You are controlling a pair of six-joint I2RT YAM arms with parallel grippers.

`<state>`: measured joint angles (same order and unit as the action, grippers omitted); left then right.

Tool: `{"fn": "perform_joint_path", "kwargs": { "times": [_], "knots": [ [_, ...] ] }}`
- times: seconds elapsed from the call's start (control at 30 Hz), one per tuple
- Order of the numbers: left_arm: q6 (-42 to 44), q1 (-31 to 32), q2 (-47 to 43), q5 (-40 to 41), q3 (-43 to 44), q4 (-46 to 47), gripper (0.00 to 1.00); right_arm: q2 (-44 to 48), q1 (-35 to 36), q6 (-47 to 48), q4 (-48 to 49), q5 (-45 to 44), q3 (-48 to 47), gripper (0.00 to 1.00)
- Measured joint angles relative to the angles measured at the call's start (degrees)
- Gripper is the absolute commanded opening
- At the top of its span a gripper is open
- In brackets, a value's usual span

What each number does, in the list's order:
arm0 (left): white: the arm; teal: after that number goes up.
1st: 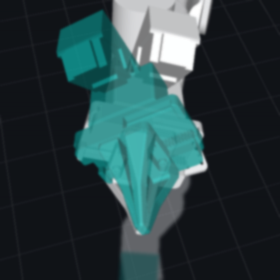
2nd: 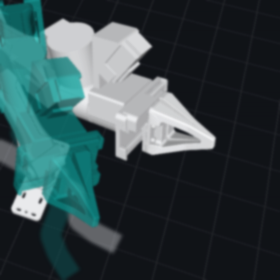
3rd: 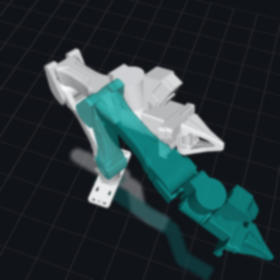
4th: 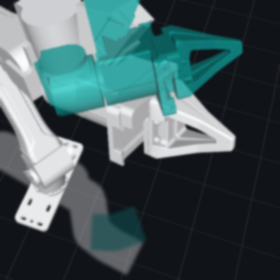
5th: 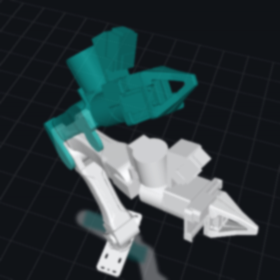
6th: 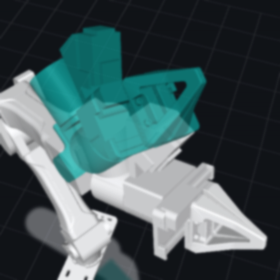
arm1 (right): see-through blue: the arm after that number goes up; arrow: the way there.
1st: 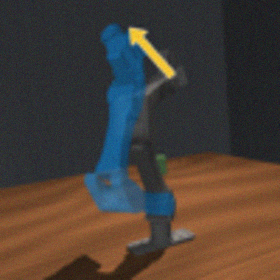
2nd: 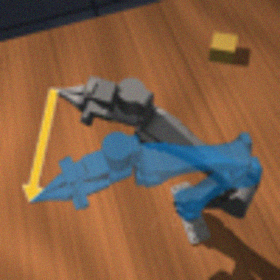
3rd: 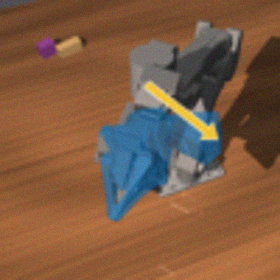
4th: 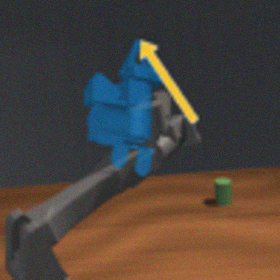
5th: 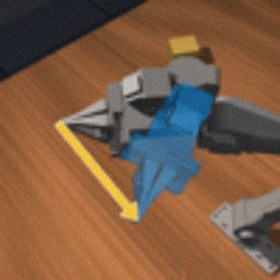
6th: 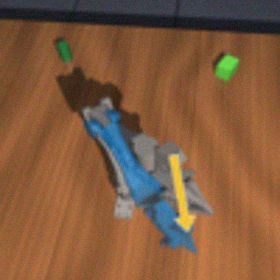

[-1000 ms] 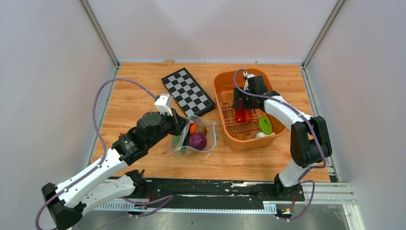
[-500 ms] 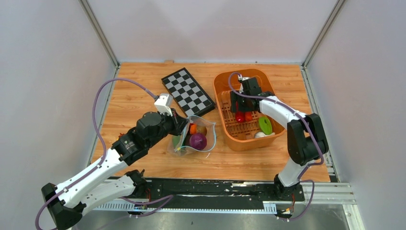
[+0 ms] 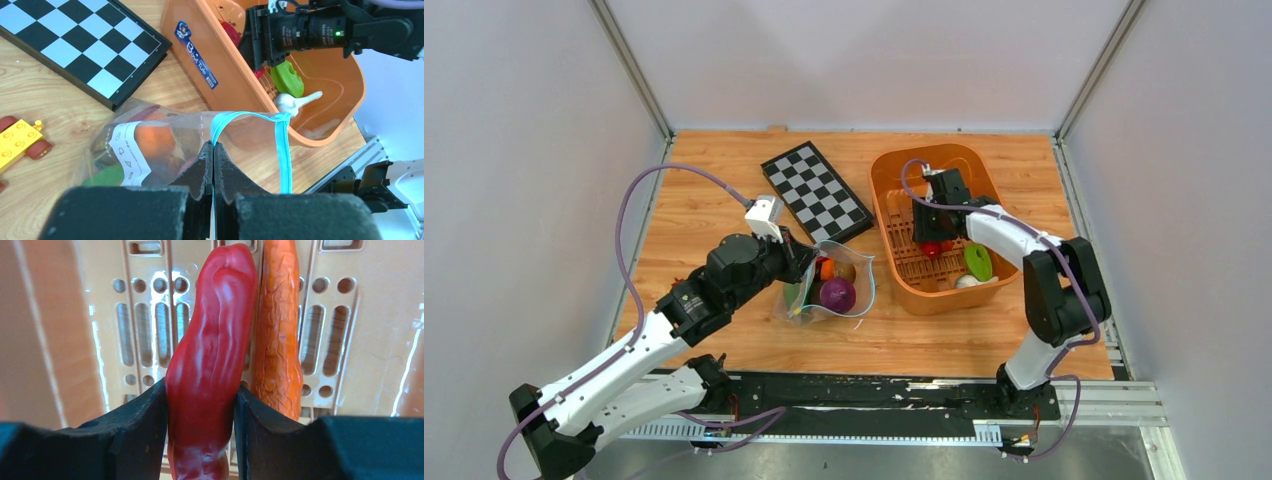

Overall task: Place the food in the zip-top bag and seal the zipper
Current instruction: Pick up the fake vegetable from the bin, then place the fake vegetable in the zipper food storage bag.

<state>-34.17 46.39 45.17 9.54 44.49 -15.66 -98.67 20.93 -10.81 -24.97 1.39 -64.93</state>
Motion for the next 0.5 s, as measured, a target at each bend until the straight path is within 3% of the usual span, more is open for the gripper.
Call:
{"fn": "perform_joint_path", "kwargs": {
  "times": [0.33,0.5],
  "knots": [
    [-0.26,0.0,-0.92,-0.46,-0.52,0.04,0.0,13.81,0.0,-0.94,2.97,1.2,0.42,0.34],
    [-0.5,0.0,-1.36,-0.92,-0.85,0.02,0.0,15.19,0.0,-2.58,4.07,2.1,0.44,0.34]
  ]
}}
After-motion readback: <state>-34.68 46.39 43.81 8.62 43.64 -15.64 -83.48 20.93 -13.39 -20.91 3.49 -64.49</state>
